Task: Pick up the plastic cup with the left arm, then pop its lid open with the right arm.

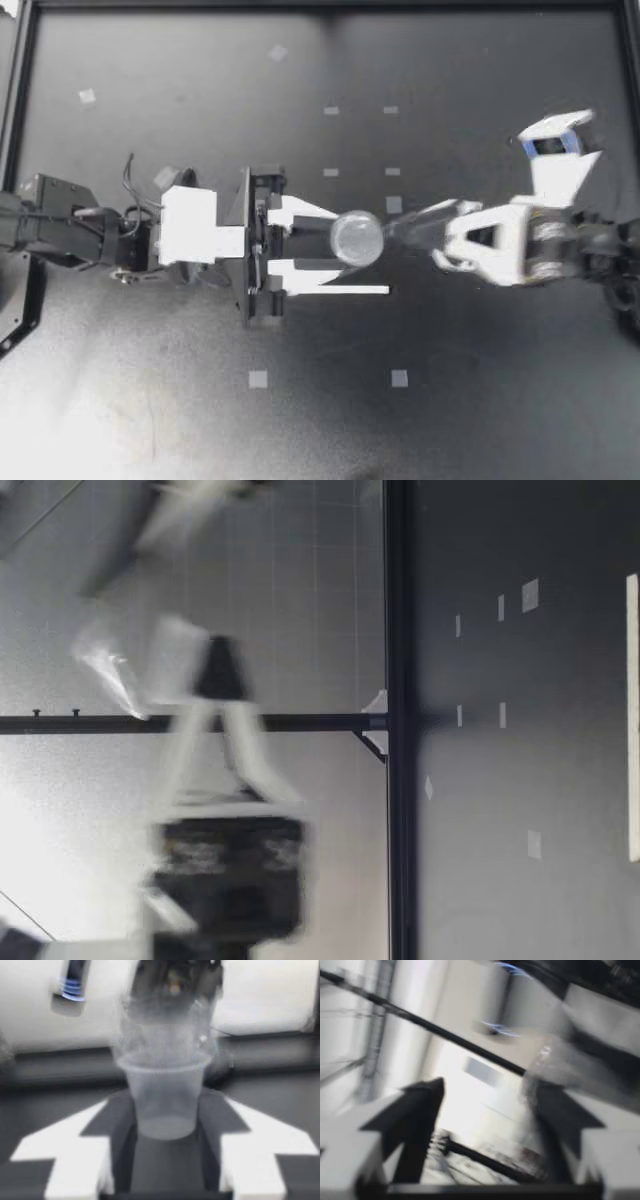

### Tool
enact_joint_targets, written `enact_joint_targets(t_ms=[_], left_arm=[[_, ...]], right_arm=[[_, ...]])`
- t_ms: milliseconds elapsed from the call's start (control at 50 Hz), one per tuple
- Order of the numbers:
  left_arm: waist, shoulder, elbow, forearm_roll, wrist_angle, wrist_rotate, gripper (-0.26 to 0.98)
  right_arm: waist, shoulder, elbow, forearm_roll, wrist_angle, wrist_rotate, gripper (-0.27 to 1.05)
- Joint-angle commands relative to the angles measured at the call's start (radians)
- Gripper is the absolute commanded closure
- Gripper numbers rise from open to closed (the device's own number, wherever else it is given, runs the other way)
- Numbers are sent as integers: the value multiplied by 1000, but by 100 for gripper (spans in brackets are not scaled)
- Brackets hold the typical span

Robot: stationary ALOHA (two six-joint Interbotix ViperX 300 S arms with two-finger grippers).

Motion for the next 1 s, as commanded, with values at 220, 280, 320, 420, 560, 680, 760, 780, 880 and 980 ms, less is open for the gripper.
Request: enact_joint_targets(t_ms=[220,280,320,420,560,680,760,780,880,980], left_arm=[[3,-9,-9,-2,11,-3,48],[2,-5,-12,-2,11,-3,49],[2,-3,-14,-2,11,-3,49],[3,-2,-15,-2,11,-3,48],[2,0,-15,-2,11,-3,49],[2,0,-15,-3,11,-3,49],[2,0,-15,-2,11,-3,49],[2,2,-15,-2,11,-3,49],[3,2,-15,-2,12,-3,49],[2,2,-15,-2,12,-3,48]], right_arm=[[0,-221,61,18,112,-100,8],[-2,-235,64,18,133,-114,8],[-6,-241,67,20,143,-115,8],[-15,-242,80,20,144,-115,8],[-20,-233,83,20,144,-115,8],[-20,-232,83,21,144,-115,8],[-20,-230,84,20,144,-115,8],[-20,-229,83,20,144,-115,8],[-20,-222,83,20,144,-115,8],[-20,-218,84,20,144,-114,8]])
